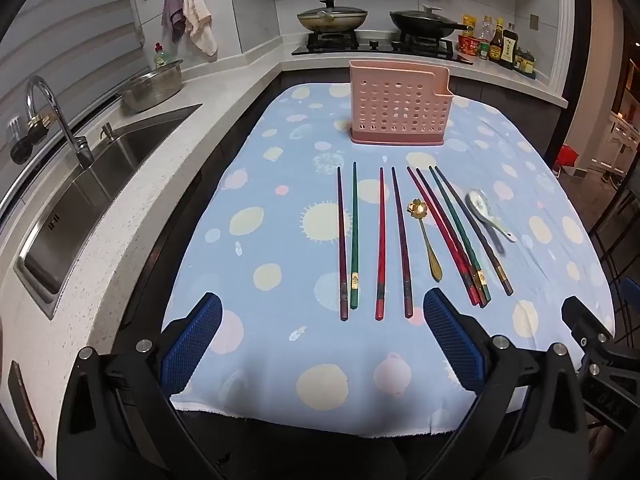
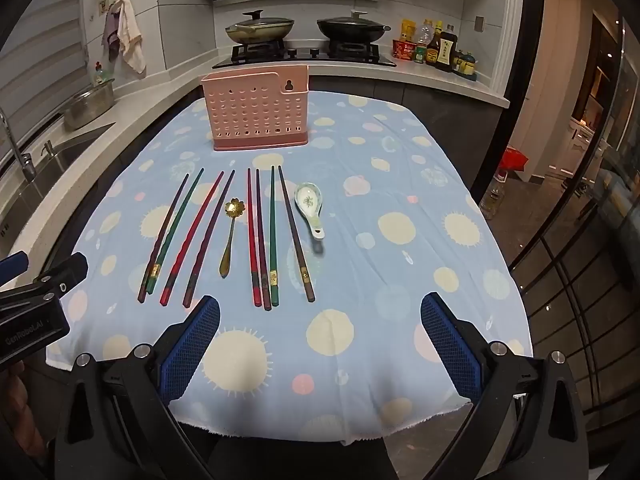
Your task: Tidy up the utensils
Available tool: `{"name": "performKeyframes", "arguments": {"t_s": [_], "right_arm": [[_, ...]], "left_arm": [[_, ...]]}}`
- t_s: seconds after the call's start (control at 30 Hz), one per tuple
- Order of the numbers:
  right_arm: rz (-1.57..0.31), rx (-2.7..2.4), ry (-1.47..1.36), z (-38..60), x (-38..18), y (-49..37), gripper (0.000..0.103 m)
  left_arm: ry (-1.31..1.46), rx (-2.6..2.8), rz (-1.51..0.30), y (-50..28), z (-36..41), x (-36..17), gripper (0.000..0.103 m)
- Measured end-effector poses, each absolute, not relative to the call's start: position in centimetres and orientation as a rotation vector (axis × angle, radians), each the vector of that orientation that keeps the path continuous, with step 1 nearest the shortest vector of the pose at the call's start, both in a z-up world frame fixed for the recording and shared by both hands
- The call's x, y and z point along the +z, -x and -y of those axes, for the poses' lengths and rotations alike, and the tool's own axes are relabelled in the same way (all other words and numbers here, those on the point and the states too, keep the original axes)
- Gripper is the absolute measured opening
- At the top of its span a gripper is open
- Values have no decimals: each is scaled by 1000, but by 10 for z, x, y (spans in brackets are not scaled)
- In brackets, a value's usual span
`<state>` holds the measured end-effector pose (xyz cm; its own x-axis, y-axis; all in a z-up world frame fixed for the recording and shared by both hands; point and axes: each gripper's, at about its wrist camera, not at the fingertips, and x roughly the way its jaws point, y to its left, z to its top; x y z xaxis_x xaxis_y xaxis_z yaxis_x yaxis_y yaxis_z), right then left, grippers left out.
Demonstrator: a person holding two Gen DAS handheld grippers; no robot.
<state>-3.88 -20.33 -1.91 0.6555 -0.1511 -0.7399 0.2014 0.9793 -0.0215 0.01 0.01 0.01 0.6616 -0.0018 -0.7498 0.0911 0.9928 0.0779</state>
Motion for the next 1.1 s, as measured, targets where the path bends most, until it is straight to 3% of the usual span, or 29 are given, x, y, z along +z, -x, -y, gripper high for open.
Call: {"name": "performKeyframes", "arguments": {"t_s": [1.1], "right_arm": [[-829,-201,-64,202,-17,41,96]], "left_arm": [[-128,-44,-854,1,0,-5,96]]}}
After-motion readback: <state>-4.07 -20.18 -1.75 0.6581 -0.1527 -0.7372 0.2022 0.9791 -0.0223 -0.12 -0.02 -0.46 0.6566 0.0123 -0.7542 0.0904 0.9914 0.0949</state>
